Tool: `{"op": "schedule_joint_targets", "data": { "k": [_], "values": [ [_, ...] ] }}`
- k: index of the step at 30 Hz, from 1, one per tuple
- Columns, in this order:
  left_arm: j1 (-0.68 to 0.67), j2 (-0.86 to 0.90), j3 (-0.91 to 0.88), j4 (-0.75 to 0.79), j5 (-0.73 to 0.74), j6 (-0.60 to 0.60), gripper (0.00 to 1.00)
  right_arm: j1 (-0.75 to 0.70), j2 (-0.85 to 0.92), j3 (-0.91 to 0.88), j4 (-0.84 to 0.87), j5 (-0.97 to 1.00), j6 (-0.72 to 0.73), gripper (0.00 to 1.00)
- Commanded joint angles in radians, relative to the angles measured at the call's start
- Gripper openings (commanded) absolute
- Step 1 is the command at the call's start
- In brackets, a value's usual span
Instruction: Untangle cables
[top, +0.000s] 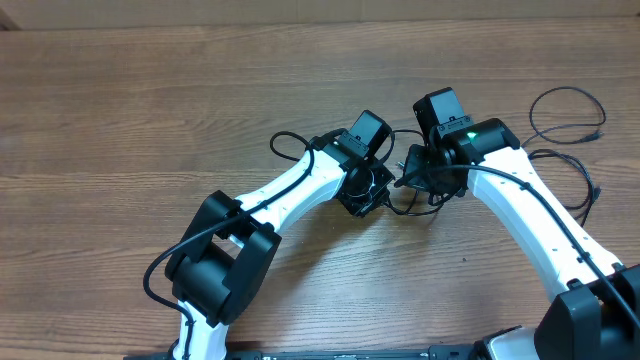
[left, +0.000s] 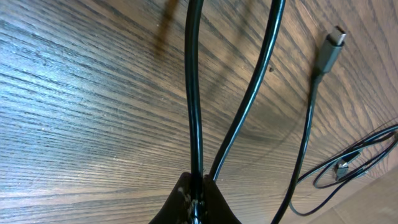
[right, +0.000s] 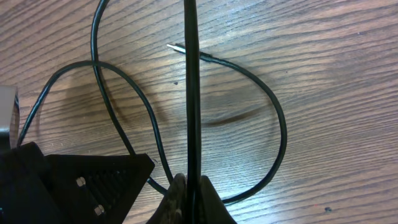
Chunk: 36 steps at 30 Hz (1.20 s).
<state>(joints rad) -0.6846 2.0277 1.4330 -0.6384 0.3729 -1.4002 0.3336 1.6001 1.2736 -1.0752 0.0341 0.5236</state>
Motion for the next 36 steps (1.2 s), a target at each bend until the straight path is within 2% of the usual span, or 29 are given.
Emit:
{"op": "schedule_joint_targets", "data": {
  "k": [1, 7, 19, 21, 22, 28, 31, 32, 34, 36],
  "values": [
    [0.019, 0.011, 0.003, -0.010, -0.013, 0.051, 0.04, -0.004, 0.001, 0.024, 0.000, 0.018, 0.003, 0.04],
    [0.106, -0.063, 0.003, -0.069, -0.014, 0.149, 0.04, -0.004, 0.001, 0.024, -0.025, 0.079, 0.005, 0.04],
    [0.375, -0.412, 0.003, -0.125, -0.009, 0.481, 0.04, -0.004, 0.001, 0.024, -0.051, 0.130, 0.004, 0.04],
    [0.431, -0.474, 0.003, -0.169, -0.006, 0.587, 0.04, -0.004, 0.001, 0.024, -0.058, 0.149, 0.004, 0.04],
    [0.469, -0.511, 0.003, -0.203, -0.007, 0.689, 0.05, -0.004, 0.001, 0.024, -0.058, 0.149, 0.004, 0.04],
    [0.523, -0.558, 0.003, -0.371, -0.011, 0.917, 0.04, -0.004, 0.001, 0.024, -0.048, 0.149, 0.004, 0.04],
    [0.523, -0.555, 0.003, -0.447, -0.027, 1.002, 0.12, -0.004, 0.001, 0.024, -0.037, 0.149, 0.003, 0.04],
    [0.522, -0.554, 0.003, -0.471, -0.044, 1.028, 0.17, -0.004, 0.001, 0.024, -0.034, 0.149, 0.003, 0.04],
    [0.522, -0.554, 0.003, -0.507, -0.073, 1.043, 0.34, -0.004, 0.001, 0.024, -0.028, 0.149, 0.003, 0.04],
    [0.522, -0.554, 0.003, -0.533, -0.111, 1.051, 0.39, -0.004, 0.001, 0.025, -0.016, 0.148, 0.003, 0.04]
  ]
}}
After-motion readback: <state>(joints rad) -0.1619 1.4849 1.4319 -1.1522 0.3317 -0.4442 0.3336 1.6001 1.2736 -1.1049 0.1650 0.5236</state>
